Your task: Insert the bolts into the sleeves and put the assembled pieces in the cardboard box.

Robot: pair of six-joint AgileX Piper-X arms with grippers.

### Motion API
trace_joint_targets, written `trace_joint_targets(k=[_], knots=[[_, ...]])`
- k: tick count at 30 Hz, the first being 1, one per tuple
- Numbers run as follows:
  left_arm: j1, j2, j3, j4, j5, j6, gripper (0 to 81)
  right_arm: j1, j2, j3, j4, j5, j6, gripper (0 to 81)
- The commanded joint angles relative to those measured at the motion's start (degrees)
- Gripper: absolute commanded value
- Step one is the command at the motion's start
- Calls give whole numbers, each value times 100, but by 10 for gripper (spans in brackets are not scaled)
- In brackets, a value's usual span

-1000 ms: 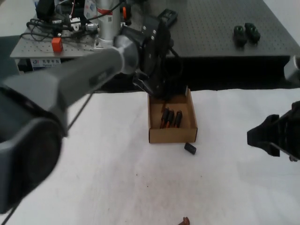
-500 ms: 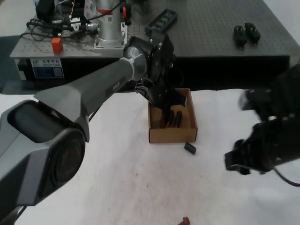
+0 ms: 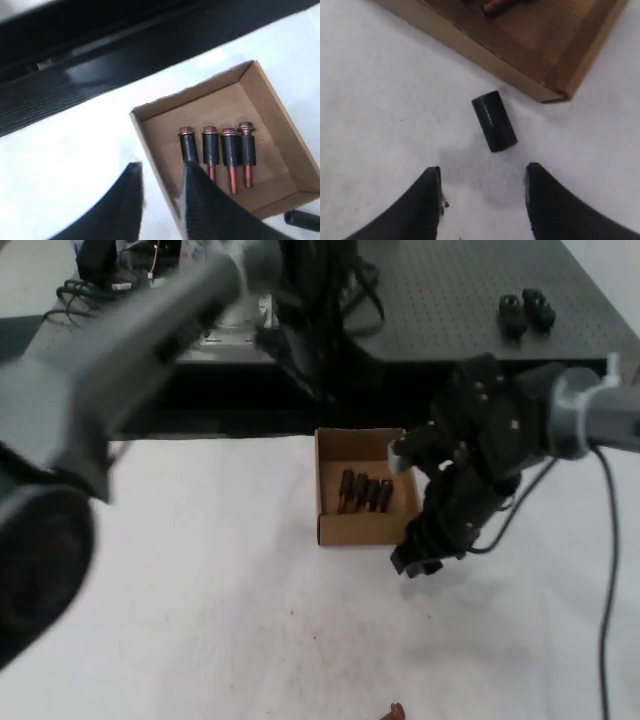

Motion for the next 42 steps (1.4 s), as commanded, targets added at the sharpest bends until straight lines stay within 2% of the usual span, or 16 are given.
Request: trace_joint_targets(k=[1,8,12,19,29,31,38,41,42], knots=[[112,-524,657,42,-107,20,200,122,442,-657,327,230,-280,372],[223,-2001,3109,-1123,-107,-86,200,145,727,-1027,471,283,-366,372],[218,-2683,3996,-1430,-107,-98,200,145,812,-1055,584,283,-366,372],[218,-3399,4670,-1407,-107,-184,200,145,852,-1040,462,230,-400,356],[218,-3721,4763,-1425,-107,-136,200,315,1292,-1054,341,481,-491,356],[218,-3719,4763,-1409,-107,-136,200,330,1299,-1054,288,479,-491,320],[218,-3719,4763,-1356,60,-122,200,339,1299,-1054,262,479,-491,108],[218,-3719,4763,-1208,612,80,200,339,1287,-1054,507,623,-491,0],[218,-3719,4763,-1135,892,140,200,339,1267,-1054,613,666,-478,27]])
